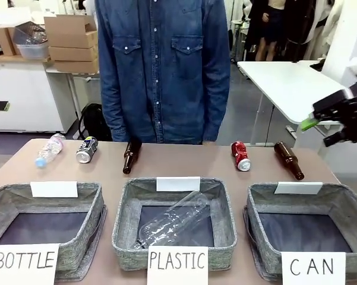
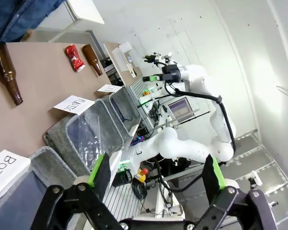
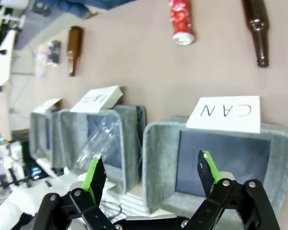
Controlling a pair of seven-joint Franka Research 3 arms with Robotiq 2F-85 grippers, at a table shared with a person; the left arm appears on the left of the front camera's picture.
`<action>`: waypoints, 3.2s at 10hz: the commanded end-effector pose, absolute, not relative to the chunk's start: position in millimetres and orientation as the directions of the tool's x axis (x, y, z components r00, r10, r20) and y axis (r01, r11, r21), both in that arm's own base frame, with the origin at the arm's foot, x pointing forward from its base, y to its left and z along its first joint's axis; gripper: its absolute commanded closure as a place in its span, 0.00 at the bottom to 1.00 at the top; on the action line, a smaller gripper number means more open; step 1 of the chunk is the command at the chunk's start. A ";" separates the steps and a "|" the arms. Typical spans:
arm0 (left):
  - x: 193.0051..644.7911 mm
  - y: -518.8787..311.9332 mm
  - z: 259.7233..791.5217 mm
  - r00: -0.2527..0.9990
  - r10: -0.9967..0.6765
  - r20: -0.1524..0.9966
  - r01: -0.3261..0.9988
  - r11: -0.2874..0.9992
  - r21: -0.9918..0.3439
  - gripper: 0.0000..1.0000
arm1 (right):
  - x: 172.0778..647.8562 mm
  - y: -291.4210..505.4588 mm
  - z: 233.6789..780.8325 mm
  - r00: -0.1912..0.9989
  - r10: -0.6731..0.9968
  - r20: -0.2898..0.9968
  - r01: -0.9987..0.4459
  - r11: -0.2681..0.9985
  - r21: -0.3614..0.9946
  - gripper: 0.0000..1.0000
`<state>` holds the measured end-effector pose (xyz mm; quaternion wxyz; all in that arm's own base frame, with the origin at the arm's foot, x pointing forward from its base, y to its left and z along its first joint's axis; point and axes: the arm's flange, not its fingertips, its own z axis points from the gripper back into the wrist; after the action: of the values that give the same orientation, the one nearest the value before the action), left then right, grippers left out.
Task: Sort the can waste into the basket.
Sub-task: Pick up the can waste from the table and place it in the right Fabric basket.
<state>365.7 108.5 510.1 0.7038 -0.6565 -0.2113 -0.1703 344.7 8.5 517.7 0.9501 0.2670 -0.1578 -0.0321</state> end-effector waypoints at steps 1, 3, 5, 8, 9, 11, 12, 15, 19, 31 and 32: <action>364.5 109.5 512.3 0.843 0.030 0.537 0.534 0.069 -0.843 0.00 | 401.8 44.3 505.6 0.950 -0.193 0.247 0.091 0.924 0.372 0.00; 364.5 109.5 512.3 0.843 0.030 0.537 0.534 0.069 -0.843 0.00 | 452.7 88.3 460.1 0.952 -0.155 0.265 0.075 0.954 0.290 0.00; 364.5 109.5 512.3 0.843 0.030 0.537 0.534 0.069 -0.843 0.00 | 495.3 115.8 410.7 0.943 -0.127 0.307 0.058 0.973 0.225 0.00; 364.5 109.5 512.3 0.843 0.030 0.537 0.534 0.069 -0.843 0.00 | 549.6 125.4 349.1 0.901 -0.151 0.406 0.088 0.981 0.170 0.00; 364.5 109.5 512.3 0.843 0.030 0.537 0.534 0.069 -0.843 0.00 | 555.9 127.1 339.6 0.913 -0.186 0.363 0.125 0.975 0.185 0.00; 364.5 109.5 512.3 0.843 0.030 0.537 0.534 0.069 -0.843 0.00 | 531.3 115.0 348.1 0.925 -0.098 0.368 0.028 0.981 0.192 0.00; 364.5 109.5 512.3 0.843 0.030 0.537 0.534 0.069 -0.843 0.00 | 546.8 110.5 329.5 0.922 -0.124 0.368 0.057 0.981 0.188 0.00; 364.5 109.5 512.3 0.843 0.030 0.537 0.534 0.069 -0.843 0.00 | 567.0 125.8 323.6 0.926 -0.011 0.377 -0.046 0.989 0.143 0.00; 364.5 109.5 512.3 0.843 0.030 0.537 0.534 0.069 -0.843 0.00 | 573.6 135.8 308.5 0.925 0.007 0.379 -0.027 0.999 0.047 0.60; 364.5 109.5 512.3 0.843 0.030 0.537 0.534 0.069 -0.843 0.00 | 500.5 75.6 402.7 0.941 0.126 0.314 -0.195 0.960 0.199 1.00; 364.5 109.5 512.3 0.843 0.030 0.537 0.534 0.069 -0.843 0.00 | 469.8 51.0 435.5 0.938 0.187 0.292 -0.262 0.934 0.244 1.00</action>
<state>366.1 109.9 510.5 0.7036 -0.6566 -0.2116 -0.1706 508.0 112.4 391.5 0.9767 0.1120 -0.1684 0.0717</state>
